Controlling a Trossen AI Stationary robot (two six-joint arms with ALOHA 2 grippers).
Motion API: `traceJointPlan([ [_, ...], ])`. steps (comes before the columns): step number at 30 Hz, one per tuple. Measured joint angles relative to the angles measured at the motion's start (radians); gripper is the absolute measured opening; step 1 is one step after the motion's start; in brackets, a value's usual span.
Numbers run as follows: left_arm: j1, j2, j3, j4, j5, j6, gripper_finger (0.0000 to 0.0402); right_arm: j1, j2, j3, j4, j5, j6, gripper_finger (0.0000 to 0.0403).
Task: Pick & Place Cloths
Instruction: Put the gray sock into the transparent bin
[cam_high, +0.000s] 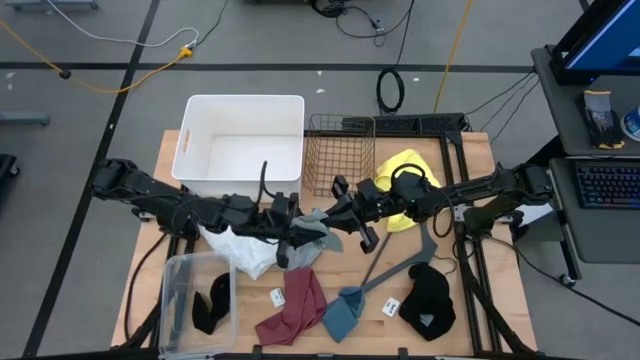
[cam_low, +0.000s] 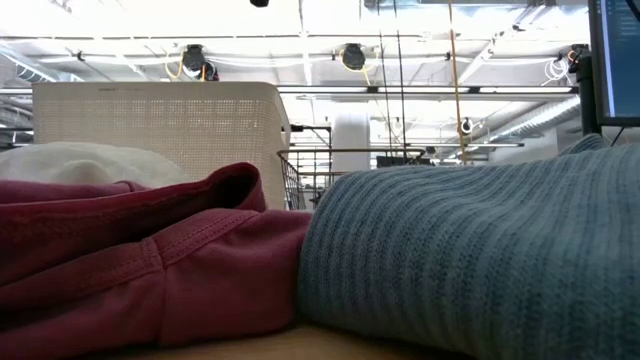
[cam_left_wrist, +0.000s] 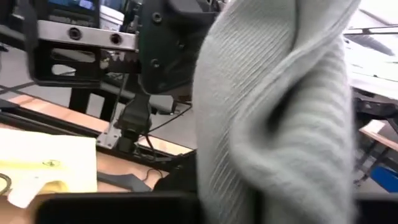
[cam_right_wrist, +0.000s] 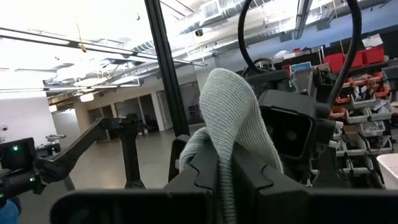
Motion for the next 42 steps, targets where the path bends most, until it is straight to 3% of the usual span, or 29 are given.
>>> traceJointPlan([
  [2, 0.004, 0.0, 0.0, -0.002, 0.013, -0.022, 0.0014, 0.0, 0.0, 0.0, -0.016, -0.012, 0.0, 0.0014],
  [7, 0.004, 0.0, 0.0, -0.031, 0.018, -0.109, 0.0007, -0.001, 0.0, 0.0, -0.085, -0.124, 0.058, 0.0042],
  [14, -0.011, -0.048, 0.0, -0.23, 0.136, -0.377, 0.0004, -0.016, -0.002, 0.0, -0.316, -0.4, 0.183, 0.0102],
  [19, -0.041, -0.116, 0.0, -0.349, 0.279, -0.614, 0.0003, -0.027, -0.001, 0.0, -0.489, -0.586, 0.21, 0.0131],
  [27, -0.128, -0.223, 0.0, -0.483, 0.492, -1.078, 0.0002, -0.046, -0.002, 0.0, -0.545, -0.601, 0.179, 0.0127],
  [35, -0.303, -0.266, 0.0, -0.682, 0.674, -1.47, 0.0001, -0.064, -0.001, 0.0, -0.546, -0.598, 0.14, 0.0121],
  [42, -0.465, -0.265, 0.0, -0.807, 0.709, -1.689, 0.0001, -0.071, -0.001, 0.0, -0.545, -0.598, 0.123, 0.0119],
])
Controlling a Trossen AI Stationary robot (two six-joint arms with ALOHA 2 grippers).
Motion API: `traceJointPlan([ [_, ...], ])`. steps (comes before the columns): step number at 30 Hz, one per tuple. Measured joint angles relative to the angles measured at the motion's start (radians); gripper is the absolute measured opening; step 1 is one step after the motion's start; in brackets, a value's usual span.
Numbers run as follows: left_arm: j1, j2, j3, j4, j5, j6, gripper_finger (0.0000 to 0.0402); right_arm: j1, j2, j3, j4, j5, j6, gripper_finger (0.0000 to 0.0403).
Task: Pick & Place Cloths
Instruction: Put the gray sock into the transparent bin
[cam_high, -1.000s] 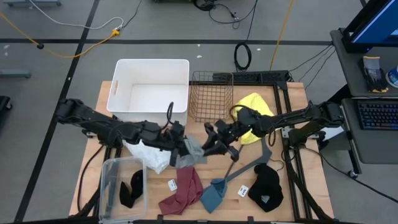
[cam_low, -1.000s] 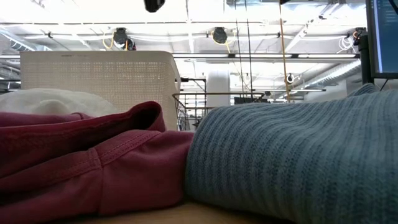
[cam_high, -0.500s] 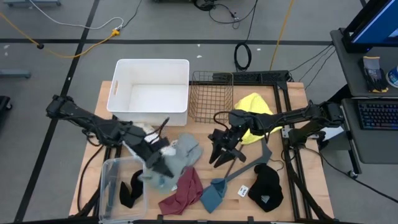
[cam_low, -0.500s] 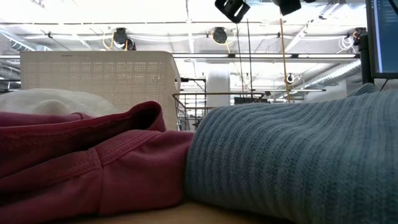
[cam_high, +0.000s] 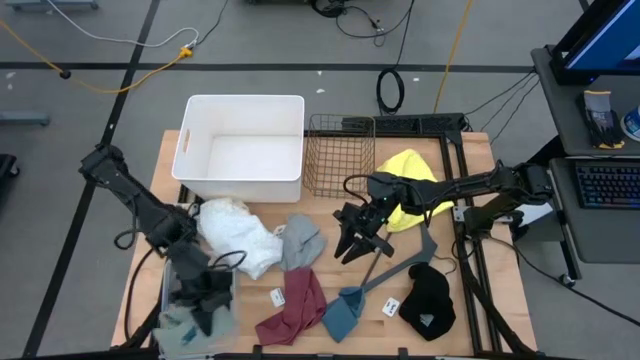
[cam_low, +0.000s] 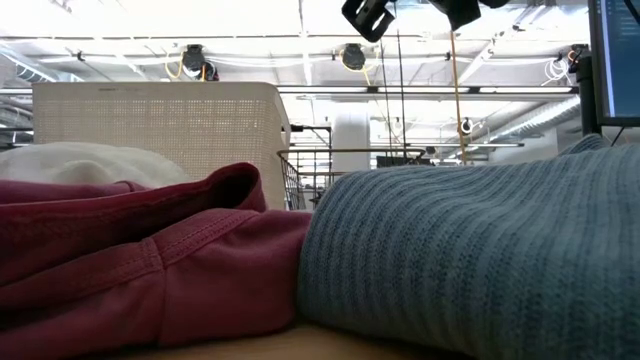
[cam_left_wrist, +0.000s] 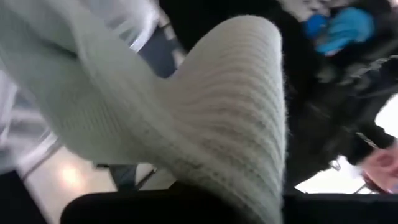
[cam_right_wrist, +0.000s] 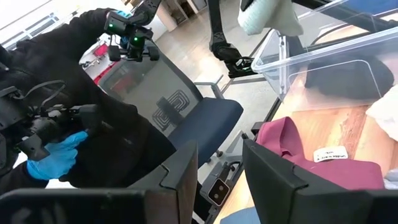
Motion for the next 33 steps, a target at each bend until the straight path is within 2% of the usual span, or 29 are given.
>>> traceJointPlan([
  [3, -0.054, -0.001, 0.0, -0.045, -0.001, -0.074, 0.0001, -0.002, 0.0, 0.0, -0.001, 0.0, 0.0, 0.0119],
  [7, -0.09, 0.0, 0.0, -0.084, -0.046, -0.087, 0.0001, -0.003, 0.0, 0.0, 0.0, 0.0, 0.0, 0.0117],
  [12, -0.095, 0.001, 0.0, -0.167, -0.129, -0.026, 0.0001, -0.003, 0.0, 0.0, 0.002, 0.0, 0.0, 0.0116],
  [18, -0.095, 0.002, 0.0, -0.388, -0.19, 0.055, 0.0001, -0.002, 0.0, 0.0, 0.003, 0.0, 0.0, 0.0116],
  [26, -0.094, 0.002, 0.0, -0.631, -0.432, 0.08, 0.0001, -0.002, 0.0, 0.0, 0.004, 0.0, 0.0, 0.0116],
  [33, -0.097, 0.02, 0.0, -0.677, -0.437, 0.08, 0.0001, -0.002, 0.0, 0.0, 0.003, 0.0, 0.004, 0.0116],
])
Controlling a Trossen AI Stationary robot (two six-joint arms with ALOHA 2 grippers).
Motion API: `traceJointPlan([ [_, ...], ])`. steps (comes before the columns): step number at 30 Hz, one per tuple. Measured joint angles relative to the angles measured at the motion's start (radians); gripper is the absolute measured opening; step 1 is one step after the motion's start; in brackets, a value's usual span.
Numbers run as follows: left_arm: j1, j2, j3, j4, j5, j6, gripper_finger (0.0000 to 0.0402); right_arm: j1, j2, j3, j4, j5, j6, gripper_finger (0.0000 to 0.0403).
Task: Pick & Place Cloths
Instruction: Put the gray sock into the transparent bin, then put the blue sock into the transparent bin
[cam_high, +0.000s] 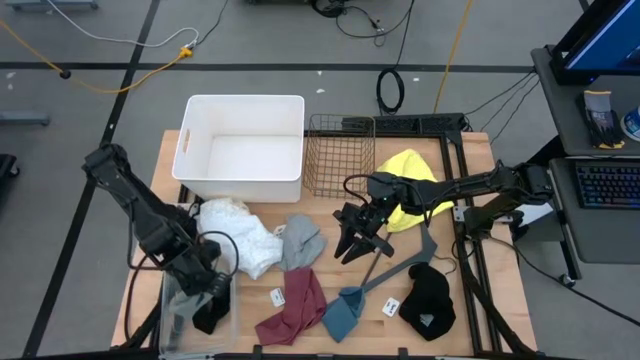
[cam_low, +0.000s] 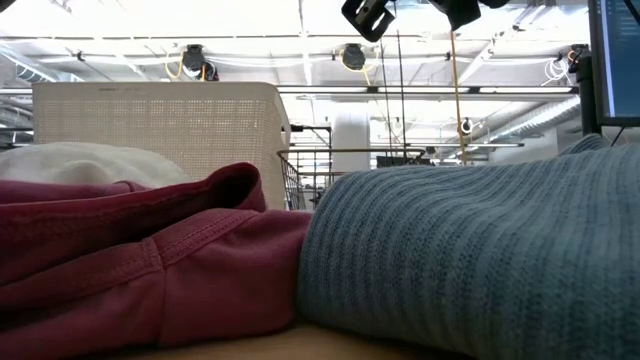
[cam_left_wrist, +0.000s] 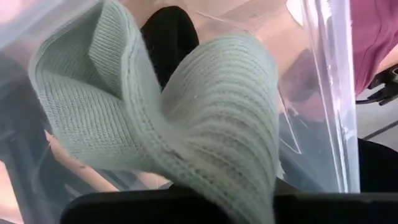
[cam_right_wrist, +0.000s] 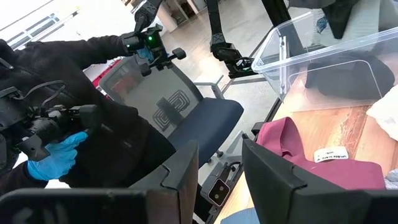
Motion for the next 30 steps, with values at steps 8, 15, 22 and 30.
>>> traceJointPlan([
  [8, -0.022, 0.12, 0.0, 0.015, 0.035, 0.005, 0.0004, 0.0, 0.0, 0.0, 0.004, 0.0, -0.007, 0.0116],
  [15, -0.047, 0.172, -0.001, 0.031, 0.085, -0.017, 0.0032, 0.0, 0.0, 0.0, 0.004, 0.0, -0.014, 0.0116],
  [22, -0.051, 0.172, -0.001, 0.074, 0.078, -0.001, 0.0077, 0.0, 0.0, -0.001, 0.005, 0.0, -0.014, 0.0116],
  [30, -0.05, 0.162, -0.001, 0.08, 0.114, 0.008, 0.0167, 0.001, 0.0, -0.001, 0.004, -0.002, -0.015, 0.0116],
])
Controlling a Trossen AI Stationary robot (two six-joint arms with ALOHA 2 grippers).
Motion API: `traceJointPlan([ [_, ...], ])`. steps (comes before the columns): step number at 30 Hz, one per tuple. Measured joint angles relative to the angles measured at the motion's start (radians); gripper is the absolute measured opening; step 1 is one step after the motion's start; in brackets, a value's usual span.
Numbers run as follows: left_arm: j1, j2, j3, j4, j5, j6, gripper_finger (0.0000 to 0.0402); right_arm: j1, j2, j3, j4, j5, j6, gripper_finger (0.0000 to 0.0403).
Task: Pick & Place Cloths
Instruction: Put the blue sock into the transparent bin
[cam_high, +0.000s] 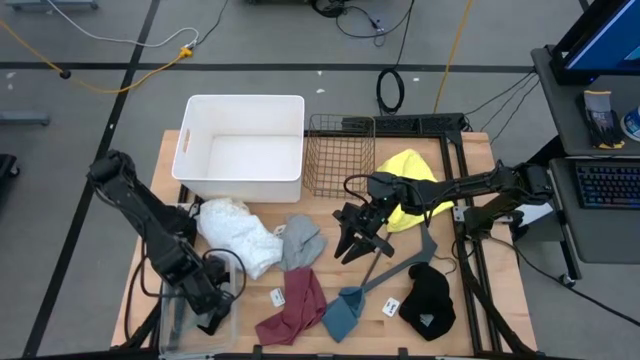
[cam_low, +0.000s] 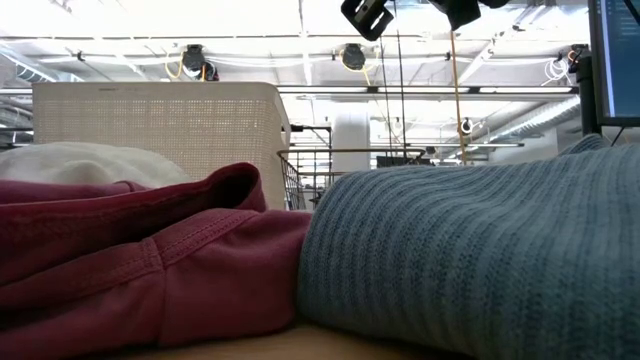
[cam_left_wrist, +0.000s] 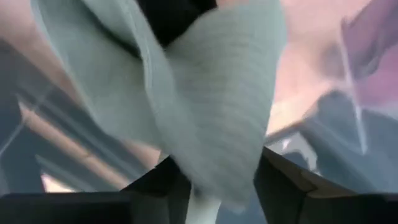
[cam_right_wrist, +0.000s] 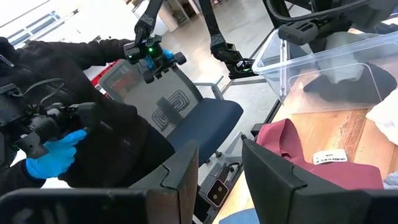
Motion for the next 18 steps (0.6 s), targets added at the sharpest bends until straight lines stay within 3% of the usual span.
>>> traceJointPlan([
  [6, -0.001, -0.079, 0.0, 0.002, 0.103, -0.006, 0.0208, 0.0, 0.0, 0.0, -0.012, -0.076, -0.048, 0.0116],
  [18, 0.0, -0.332, 0.0, 0.054, 0.003, -0.122, 0.0179, 0.079, 0.0, 0.0, -0.249, -0.074, -0.097, 0.0116],
])
